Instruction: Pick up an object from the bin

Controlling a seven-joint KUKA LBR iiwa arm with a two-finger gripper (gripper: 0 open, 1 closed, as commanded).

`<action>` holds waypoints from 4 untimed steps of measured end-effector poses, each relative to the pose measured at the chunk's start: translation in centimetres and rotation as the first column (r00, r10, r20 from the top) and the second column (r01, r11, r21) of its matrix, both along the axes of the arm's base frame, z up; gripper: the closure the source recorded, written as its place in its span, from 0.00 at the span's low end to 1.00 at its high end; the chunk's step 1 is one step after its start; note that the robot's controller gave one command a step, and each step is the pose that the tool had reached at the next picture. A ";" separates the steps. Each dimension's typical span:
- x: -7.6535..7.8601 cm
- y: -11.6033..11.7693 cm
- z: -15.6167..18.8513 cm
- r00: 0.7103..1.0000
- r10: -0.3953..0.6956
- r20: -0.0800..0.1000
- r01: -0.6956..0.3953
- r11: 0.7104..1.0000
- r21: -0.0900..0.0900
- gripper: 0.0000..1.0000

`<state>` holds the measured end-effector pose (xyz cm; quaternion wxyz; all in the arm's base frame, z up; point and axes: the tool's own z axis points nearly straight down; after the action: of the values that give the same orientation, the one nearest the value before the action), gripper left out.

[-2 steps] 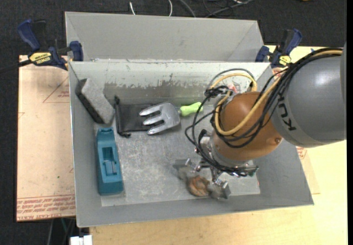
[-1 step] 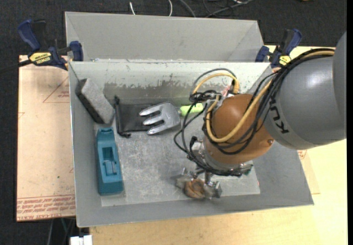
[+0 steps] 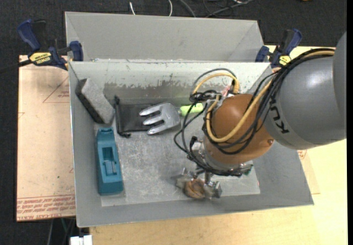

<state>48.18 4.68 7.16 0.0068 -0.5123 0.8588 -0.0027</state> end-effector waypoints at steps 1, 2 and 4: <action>-0.2 0.1 2.7 1.000 -0.002 -0.007 0.002 1.000 0.001 1.00; -0.2 0.1 5.1 1.000 -0.004 -0.007 0.004 1.000 0.003 1.00; -0.2 0.2 11.5 1.000 -0.008 -0.008 0.008 1.000 0.005 1.00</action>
Offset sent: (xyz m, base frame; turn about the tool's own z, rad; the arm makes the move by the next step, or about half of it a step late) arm -0.0026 0.0004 0.0544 0.0011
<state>47.96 4.90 18.67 0.0047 -0.5089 0.8608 0.0015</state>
